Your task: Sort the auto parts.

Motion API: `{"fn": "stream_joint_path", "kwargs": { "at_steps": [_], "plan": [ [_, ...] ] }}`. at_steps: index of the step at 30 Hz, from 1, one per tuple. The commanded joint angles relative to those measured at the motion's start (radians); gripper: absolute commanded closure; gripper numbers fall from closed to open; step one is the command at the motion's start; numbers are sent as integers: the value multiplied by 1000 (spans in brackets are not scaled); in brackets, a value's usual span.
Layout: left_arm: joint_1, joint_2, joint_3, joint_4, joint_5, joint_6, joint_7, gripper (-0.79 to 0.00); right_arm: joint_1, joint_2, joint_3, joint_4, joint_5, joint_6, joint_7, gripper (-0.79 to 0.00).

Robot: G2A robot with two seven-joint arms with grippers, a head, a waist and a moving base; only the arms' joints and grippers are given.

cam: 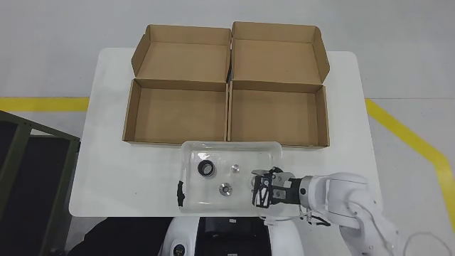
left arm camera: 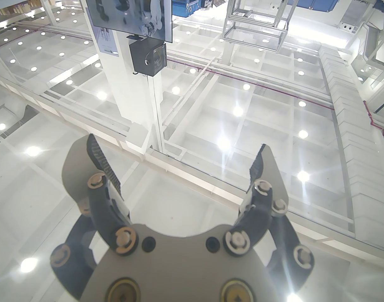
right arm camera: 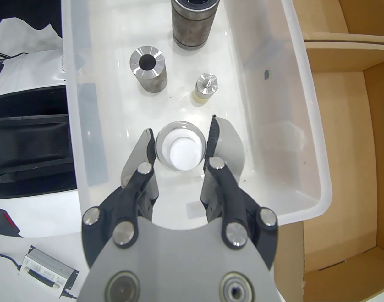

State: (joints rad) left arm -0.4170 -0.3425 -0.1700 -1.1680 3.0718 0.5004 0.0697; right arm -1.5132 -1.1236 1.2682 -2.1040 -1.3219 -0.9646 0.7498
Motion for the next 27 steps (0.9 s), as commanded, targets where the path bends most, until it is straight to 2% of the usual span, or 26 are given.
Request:
{"fn": "stream_joint_path", "kwargs": {
  "at_steps": [1, 7, 13, 21, 27],
  "plan": [
    [0, 0, 0, 0, 0, 0, 0, -785, 3, 2, -3, 1, 5, -2, -3, 0],
    [0, 0, 0, 0, 0, 0, 0, -785, -1, 11, 7, -24, 28, -3, -47, 0],
    [0, 0, 0, 0, 0, 0, 0, -785, -29, 23, 64, -94, 49, 7, -134, 0],
    [0, 0, 0, 0, 0, 0, 0, -785, -59, 33, 144, -128, 109, 17, -316, 0],
    [0, 0, 0, 0, 0, 0, 0, -785, -36, 34, 146, -111, 178, 20, -443, 0]
  ]
}}
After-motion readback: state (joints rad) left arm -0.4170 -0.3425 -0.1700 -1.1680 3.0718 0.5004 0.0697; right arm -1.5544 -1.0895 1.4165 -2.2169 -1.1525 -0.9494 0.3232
